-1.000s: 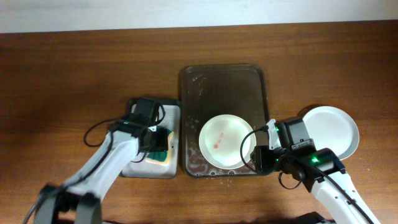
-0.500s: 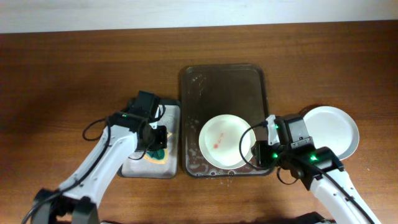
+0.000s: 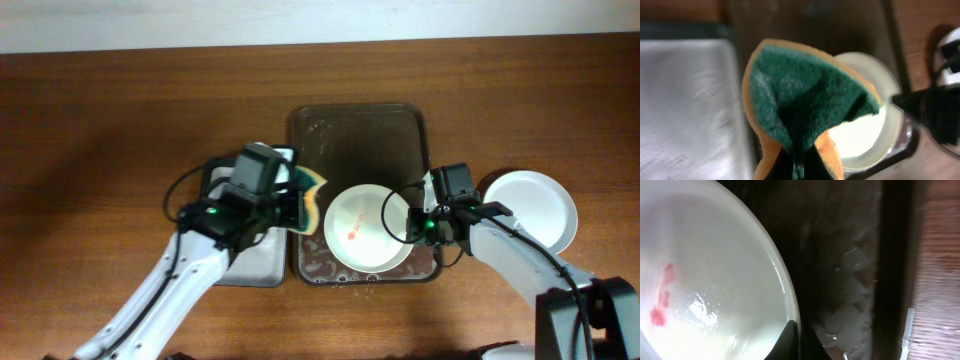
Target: Clean dirty plates on tray and stack at the side
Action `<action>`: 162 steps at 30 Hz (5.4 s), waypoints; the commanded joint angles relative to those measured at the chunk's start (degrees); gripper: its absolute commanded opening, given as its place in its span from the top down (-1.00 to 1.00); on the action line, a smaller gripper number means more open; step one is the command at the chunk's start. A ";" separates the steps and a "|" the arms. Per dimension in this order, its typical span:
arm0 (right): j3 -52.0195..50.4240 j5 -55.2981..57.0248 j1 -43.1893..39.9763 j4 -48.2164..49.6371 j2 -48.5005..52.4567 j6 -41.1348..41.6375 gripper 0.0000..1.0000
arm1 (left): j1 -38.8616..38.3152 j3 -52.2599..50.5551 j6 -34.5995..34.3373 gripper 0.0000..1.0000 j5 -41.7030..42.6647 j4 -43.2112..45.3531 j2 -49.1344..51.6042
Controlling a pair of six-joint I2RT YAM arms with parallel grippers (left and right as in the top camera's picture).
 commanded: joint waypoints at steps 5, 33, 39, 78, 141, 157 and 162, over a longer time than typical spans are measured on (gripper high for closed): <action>-0.24 -2.43 0.00 -0.81 2.67 -1.03 0.92 | -10.91 0.83 -9.31 1.00 9.55 16.68 19.63; -0.24 -2.40 0.00 -2.54 2.67 -0.98 0.92 | -16.87 16.15 -10.75 1.00 16.61 10.38 41.09; -0.24 -2.43 -0.02 -2.54 2.67 0.33 0.92 | -10.93 17.84 -13.16 1.00 -13.31 -12.33 41.09; 11.56 84.96 53.88 -14.32 -36.81 -15.93 0.92 | 14.05 -2.43 5.79 -0.99 -3.61 -15.52 -18.99; 11.58 11.32 -49.72 -13.73 -2.93 11.63 0.23 | 14.05 -2.43 5.79 -1.00 -3.61 -15.63 -18.97; 25.05 -15.06 -8.17 -27.19 -55.52 -10.82 -0.97 | 14.08 -2.43 5.79 -0.99 -3.61 -15.63 -18.95; 25.00 -15.02 -8.20 -36.17 -56.02 -10.86 -0.97 | 14.05 -2.43 5.79 -0.99 -3.61 -15.63 -18.95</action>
